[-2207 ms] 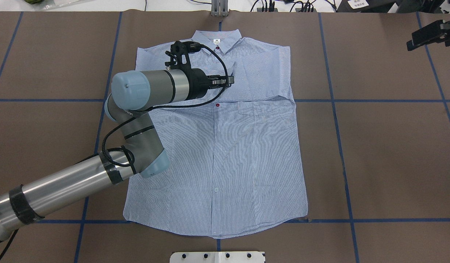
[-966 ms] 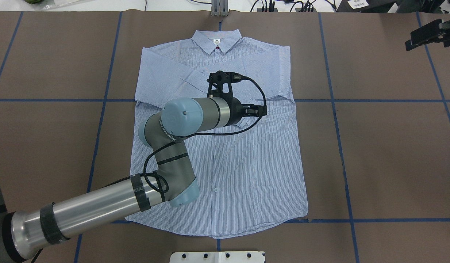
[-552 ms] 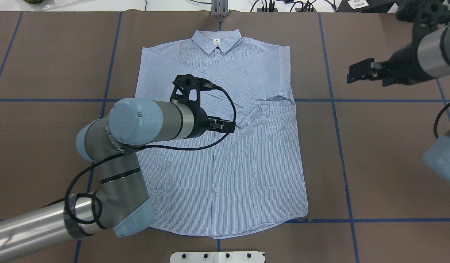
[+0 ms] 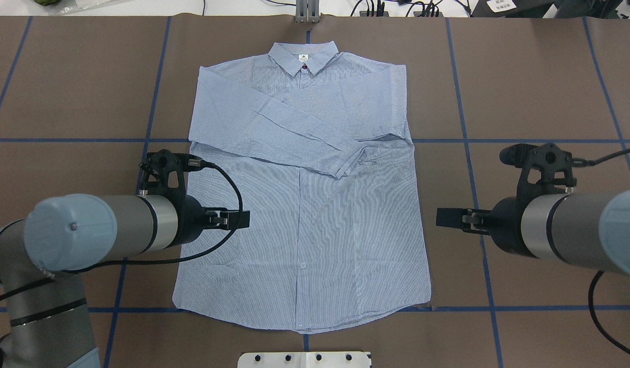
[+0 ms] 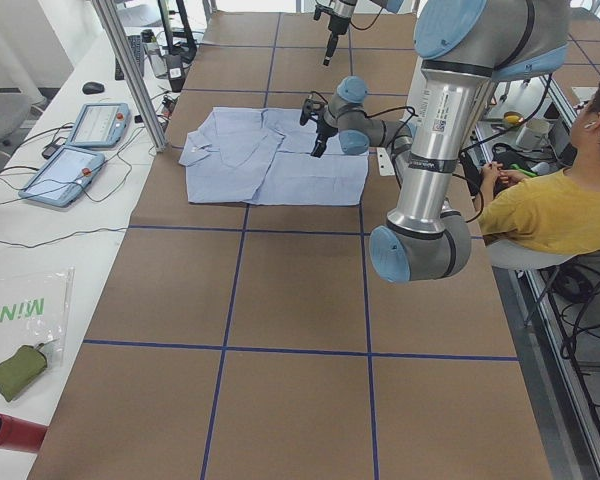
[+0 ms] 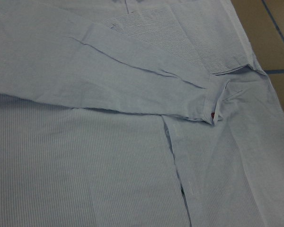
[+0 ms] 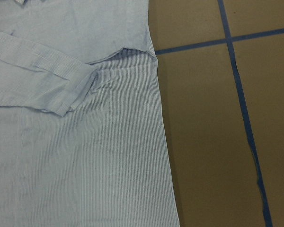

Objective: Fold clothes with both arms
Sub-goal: 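Release the sleeve with the left gripper while the right gripper moves toward the hem, then lower both grippers to the two bottom corners of the shirt hem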

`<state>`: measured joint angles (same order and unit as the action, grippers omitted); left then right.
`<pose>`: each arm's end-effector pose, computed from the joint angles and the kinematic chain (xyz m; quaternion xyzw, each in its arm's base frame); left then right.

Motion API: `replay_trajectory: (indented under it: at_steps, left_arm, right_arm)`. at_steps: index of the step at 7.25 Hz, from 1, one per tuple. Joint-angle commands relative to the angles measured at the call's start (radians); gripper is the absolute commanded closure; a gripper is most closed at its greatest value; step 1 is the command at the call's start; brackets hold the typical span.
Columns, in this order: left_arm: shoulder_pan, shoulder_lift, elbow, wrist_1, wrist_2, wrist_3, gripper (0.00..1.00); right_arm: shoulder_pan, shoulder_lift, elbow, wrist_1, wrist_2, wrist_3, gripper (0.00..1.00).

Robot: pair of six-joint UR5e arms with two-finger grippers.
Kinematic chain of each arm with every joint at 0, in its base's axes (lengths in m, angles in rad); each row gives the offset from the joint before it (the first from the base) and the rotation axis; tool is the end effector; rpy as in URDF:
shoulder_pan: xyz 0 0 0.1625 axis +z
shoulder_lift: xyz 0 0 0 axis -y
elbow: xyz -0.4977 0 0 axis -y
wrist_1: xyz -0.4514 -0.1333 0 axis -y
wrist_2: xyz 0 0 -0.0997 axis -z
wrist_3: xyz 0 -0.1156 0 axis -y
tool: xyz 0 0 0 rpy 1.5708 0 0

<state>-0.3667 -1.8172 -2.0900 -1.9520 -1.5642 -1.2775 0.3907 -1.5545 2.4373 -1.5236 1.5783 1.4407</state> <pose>0.5057 -0.3378 0.2890 0.1784 0.5123 -0.0326 0.8394 -0.3629 -0.2927 0.3006 0.1122 -0.4342 0.1145 0.8865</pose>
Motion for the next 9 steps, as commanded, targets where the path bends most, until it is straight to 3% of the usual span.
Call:
replay_trajectory:
  at_steps: [1,4,8,9]
  left_arm:
    - [0.124,0.14,-0.021,-0.001,0.103,-0.115,0.0]
    - [0.17,0.222,-0.01,0.005,0.102,-0.149,0.02]
    - [0.204,0.219,0.016,0.007,0.099,-0.186,0.52]
    - [0.204,0.216,0.03,0.005,0.098,-0.186,0.53]
  right_arm:
    - [-0.125,-0.044,0.012,-0.001,-0.118,0.082,0.0]
    - [-0.168,-0.045,0.009,-0.004,-0.155,0.09,0.0]
    - [-0.182,-0.047,0.009,-0.004,-0.161,0.093,0.0]
    - [-0.187,-0.047,0.009,-0.004,-0.162,0.095,0.0]
